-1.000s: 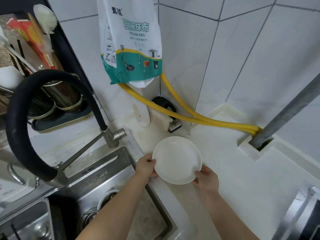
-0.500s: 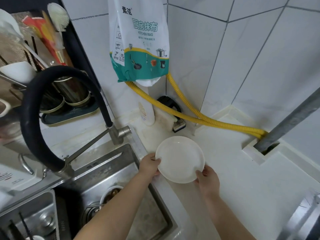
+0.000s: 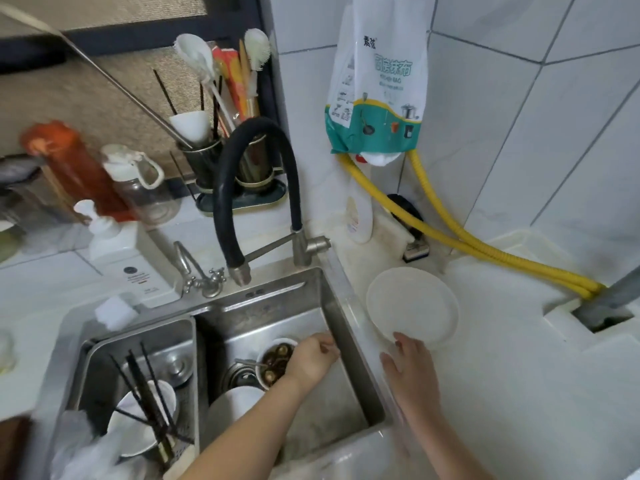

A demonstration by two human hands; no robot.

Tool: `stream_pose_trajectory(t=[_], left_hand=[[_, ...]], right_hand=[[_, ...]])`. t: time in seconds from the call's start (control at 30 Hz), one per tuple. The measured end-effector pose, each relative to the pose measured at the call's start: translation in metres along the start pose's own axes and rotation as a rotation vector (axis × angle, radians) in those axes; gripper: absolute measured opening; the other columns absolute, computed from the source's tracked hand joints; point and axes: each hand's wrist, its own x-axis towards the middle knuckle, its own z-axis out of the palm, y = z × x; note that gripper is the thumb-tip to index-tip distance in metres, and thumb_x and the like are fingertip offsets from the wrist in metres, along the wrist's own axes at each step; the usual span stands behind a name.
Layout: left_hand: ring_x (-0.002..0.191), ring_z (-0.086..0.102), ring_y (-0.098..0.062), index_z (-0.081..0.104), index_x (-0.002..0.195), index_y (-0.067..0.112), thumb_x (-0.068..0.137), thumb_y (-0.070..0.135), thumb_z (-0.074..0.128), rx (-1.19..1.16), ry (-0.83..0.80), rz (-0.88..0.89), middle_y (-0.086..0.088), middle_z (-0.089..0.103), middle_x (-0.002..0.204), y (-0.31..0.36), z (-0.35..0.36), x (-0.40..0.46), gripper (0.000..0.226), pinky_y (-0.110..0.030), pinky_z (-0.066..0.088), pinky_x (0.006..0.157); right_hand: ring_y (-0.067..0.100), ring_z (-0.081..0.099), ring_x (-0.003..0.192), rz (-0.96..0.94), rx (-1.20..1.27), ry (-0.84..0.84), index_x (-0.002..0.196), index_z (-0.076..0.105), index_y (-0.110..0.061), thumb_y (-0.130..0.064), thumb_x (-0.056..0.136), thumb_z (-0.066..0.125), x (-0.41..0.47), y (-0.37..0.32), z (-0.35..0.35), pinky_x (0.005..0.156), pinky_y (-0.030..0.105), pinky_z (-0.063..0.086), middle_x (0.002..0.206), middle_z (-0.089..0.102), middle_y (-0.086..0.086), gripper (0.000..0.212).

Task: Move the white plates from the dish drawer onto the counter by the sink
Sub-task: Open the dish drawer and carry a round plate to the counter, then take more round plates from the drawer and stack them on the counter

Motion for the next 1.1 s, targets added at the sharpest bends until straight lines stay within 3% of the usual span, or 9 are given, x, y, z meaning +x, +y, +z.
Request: stream_pose_trajectory(t=[0.13,0.3,0.53,0.7,0.8,1.1], left_hand=[[0.108,0.063,-0.021,0.068,0.109,0.016,0.090,0.031,0.058,0.199,0.016,-0.003,-0.005,0.070,0.111,-0.034,-0.026,-0.040,0.026,-0.021,0.042,0.084],[0.105,0.064,-0.021,0.067,0.101,0.022,0.089,0.040,0.056,0.315,0.054,-0.042,-0.002,0.070,0.107,-0.087,-0.062,-0.092,0.024,-0.025,0.046,0.083],[0.103,0.065,-0.023,0.068,0.098,0.021,0.087,0.045,0.053,0.427,0.102,-0.027,-0.002,0.071,0.107,-0.162,-0.107,-0.163,0.030,-0.032,0.050,0.085],[0.103,0.064,-0.024,0.067,0.097,0.019,0.088,0.044,0.052,0.401,0.141,-0.055,-0.005,0.071,0.104,-0.212,-0.128,-0.209,0.030,-0.033,0.052,0.084],[0.099,0.065,-0.024,0.066,0.086,0.020,0.087,0.048,0.051,0.321,0.204,-0.108,-0.004,0.071,0.099,-0.238,-0.136,-0.239,0.032,-0.034,0.051,0.081],[0.104,0.063,-0.017,0.068,0.097,0.023,0.088,0.049,0.052,0.146,0.473,-0.391,0.005,0.070,0.107,-0.290,-0.148,-0.336,0.032,-0.027,0.046,0.083]], right_hand=[[0.027,0.057,0.112,-0.088,-0.083,-0.136,0.123,0.058,-0.012,-0.024,0.086,0.064,-0.036,-0.024,0.016,0.097,0.036,0.044,0.118,0.063,0.008,0.040],[0.018,0.057,0.113,-0.165,-0.284,-0.294,0.128,0.052,-0.023,-0.040,0.092,0.048,-0.083,-0.050,0.039,0.096,0.032,0.047,0.124,0.060,-0.003,0.039],[0.020,0.057,0.114,-0.298,-0.382,-0.352,0.122,0.057,-0.023,-0.036,0.094,0.042,-0.158,-0.102,0.072,0.095,0.032,0.043,0.122,0.062,-0.001,0.034],[0.019,0.059,0.108,-0.454,-0.381,-0.426,0.113,0.062,-0.023,-0.034,0.091,0.044,-0.208,-0.137,0.104,0.090,0.032,0.044,0.114,0.066,-0.002,0.031],[0.019,0.056,0.109,-0.565,-0.409,-0.515,0.111,0.062,-0.023,-0.038,0.091,0.045,-0.232,-0.158,0.121,0.090,0.032,0.042,0.115,0.065,-0.004,0.030],[0.020,0.060,0.104,-0.918,-0.417,-0.725,0.113,0.061,-0.025,-0.041,0.090,0.048,-0.286,-0.200,0.153,0.083,0.029,0.045,0.112,0.066,-0.005,0.031]])
